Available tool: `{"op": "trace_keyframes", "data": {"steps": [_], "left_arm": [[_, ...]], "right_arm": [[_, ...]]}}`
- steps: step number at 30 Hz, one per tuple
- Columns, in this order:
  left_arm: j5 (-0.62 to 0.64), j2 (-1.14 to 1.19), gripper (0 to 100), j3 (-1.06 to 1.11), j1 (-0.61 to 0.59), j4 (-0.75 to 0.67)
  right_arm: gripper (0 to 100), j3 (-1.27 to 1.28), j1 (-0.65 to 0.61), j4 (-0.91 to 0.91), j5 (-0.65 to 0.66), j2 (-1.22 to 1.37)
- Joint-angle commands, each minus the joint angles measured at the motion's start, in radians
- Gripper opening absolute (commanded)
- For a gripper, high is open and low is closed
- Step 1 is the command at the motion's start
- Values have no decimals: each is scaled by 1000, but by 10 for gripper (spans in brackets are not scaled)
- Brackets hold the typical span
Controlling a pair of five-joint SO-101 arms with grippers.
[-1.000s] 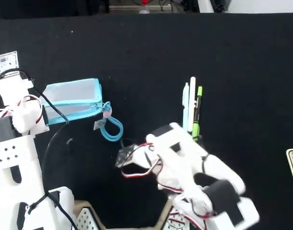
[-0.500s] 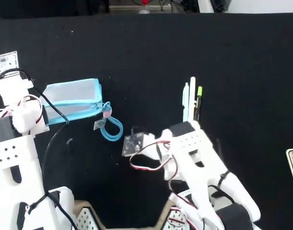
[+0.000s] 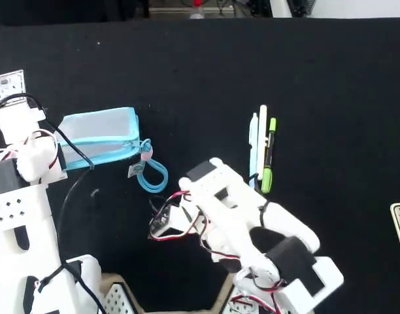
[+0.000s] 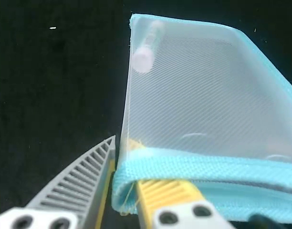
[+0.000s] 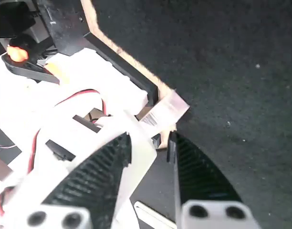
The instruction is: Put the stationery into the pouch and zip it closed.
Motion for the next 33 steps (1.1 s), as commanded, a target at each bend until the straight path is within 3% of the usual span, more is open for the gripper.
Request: {"op": "trace_keyframes", "data": {"steps": [1, 6, 33], "left_arm": [[9, -12, 30, -65, -16, -17], [9, -12, 30, -65, -13, -17], [9, -12, 30, -56, -18, -44]], "right_arm": [[160, 21, 48, -83, -48, 12], [201, 127, 63, -282, -144, 12], [198, 143, -43, -256, -54, 22]]}}
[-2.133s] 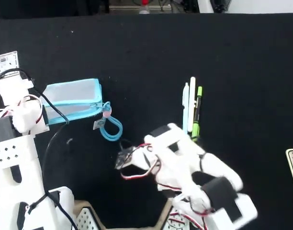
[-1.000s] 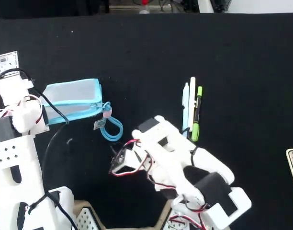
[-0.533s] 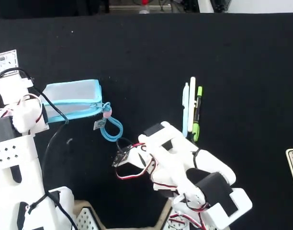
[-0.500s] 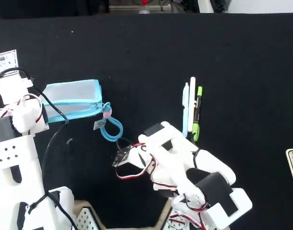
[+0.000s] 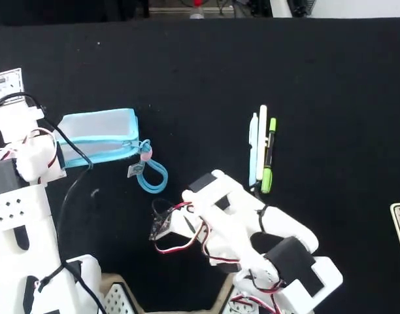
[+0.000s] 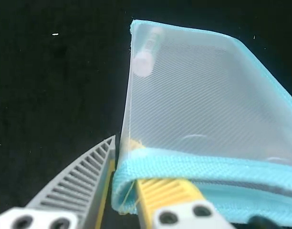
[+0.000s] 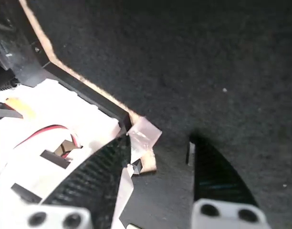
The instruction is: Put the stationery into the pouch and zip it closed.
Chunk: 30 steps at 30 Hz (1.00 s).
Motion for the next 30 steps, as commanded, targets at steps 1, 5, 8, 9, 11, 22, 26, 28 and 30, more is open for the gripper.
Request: {"op": "trace_keyframes", "data": {"steps": [1, 5, 8, 9, 11, 22, 26, 28, 30], "left_arm": [[9, -12, 30, -56, -10, -18], [9, -12, 30, -56, -8, -18], [9, -12, 30, -56, -12, -18], [9, -12, 30, -56, -12, -18], [9, -12, 30, -56, -12, -18], [9, -12, 30, -58, -12, -18], [9, -12, 30, -58, -12, -18], [9, -12, 30, -58, -12, -18], [9, -12, 30, -58, -12, -18]], "right_arm": [[216, 10, -41, -8, 15, 15], [230, 19, -109, -43, -74, 15], [230, 19, -114, -44, -83, 28], [230, 16, -103, -44, -83, 44], [228, 5, -57, -43, -83, 87], [126, -96, 173, 57, -15, 255], [18, -102, 213, 55, -11, 254], [11, -102, 236, 49, -6, 234], [11, -102, 262, 49, 17, 188]]}}
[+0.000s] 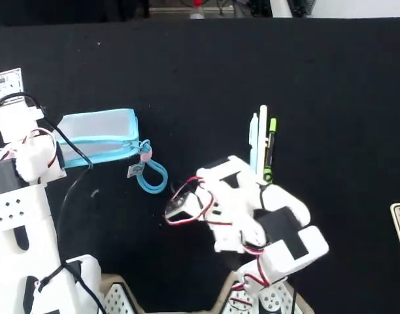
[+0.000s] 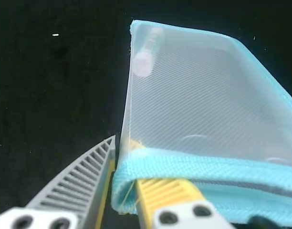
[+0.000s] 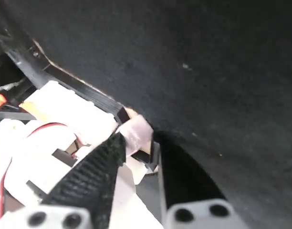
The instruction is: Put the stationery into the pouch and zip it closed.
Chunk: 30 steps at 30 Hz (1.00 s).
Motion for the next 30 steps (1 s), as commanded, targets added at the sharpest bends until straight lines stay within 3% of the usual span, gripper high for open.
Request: {"op": "trace_keyframes", "data": {"steps": [1, 6, 8, 13, 15, 30], "left_arm": [[9, -12, 30, -58, -12, -18], [9, -12, 30, -58, -12, -18], [9, -12, 30, -59, -10, -18], [9, -12, 30, -61, -12, -18], [9, -12, 30, -59, -12, -18], [9, -12, 30, -61, -12, -20]], "right_arm": [[11, 7, 69, 14, 48, -79], [11, 28, 127, 31, 100, -274], [21, 56, 83, 43, 100, -341], [166, 128, -43, 14, 94, -447], [162, 140, -83, 9, 94, -452], [191, 4, -126, 94, 37, -19]]}}
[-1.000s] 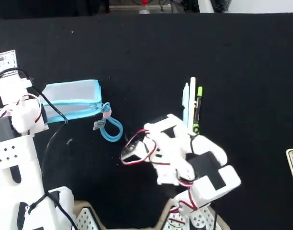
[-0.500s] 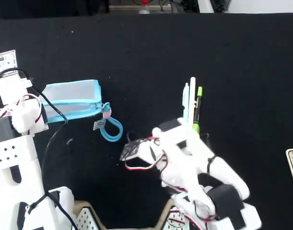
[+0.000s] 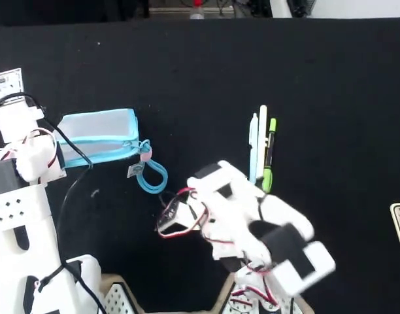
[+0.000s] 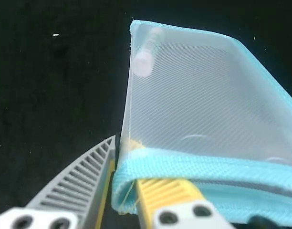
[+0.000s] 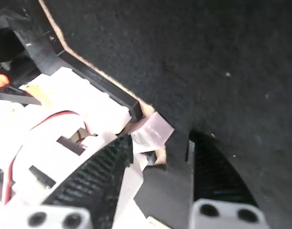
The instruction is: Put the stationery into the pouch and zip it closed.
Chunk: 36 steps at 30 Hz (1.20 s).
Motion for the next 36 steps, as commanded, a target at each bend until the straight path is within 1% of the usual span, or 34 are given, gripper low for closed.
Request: {"op": "trace_keyframes", "data": {"steps": [1, 3, 5, 10, 11, 13, 15, 16, 18, 24, 28, 33, 36], "left_arm": [[9, -12, 30, -61, -12, -20], [9, -12, 30, -59, -13, -20], [9, -12, 30, -59, -13, -20], [9, -12, 30, -62, -13, -20], [9, -12, 30, -62, -13, -20], [9, -12, 30, -64, -13, -20], [9, -12, 30, -64, -13, -20], [9, -12, 30, -64, -13, -20], [9, -12, 30, -64, -13, -20], [9, -12, 30, -65, -13, -20], [9, -12, 30, -65, -10, -20], [9, -12, 30, -65, -8, -20], [9, -12, 30, -65, -8, -20]], "right_arm": [[191, -27, -5, 41, -15, 107], [191, -31, 18, 44, -15, 124], [191, -31, 69, 44, -15, 124], [188, -33, 250, 34, -11, 125], [169, -30, 276, 9, -11, 125], [98, -19, 318, -49, -9, 125], [34, -4, 327, -86, -9, 125], [22, 1, 321, -92, -9, 125], [33, -2, 292, -83, -9, 125], [39, -2, 153, -83, -12, 125], [12, -16, 101, -104, -12, 117], [11, -12, 49, -109, -14, 5], [11, 21, 2, -112, -68, -99]]}}
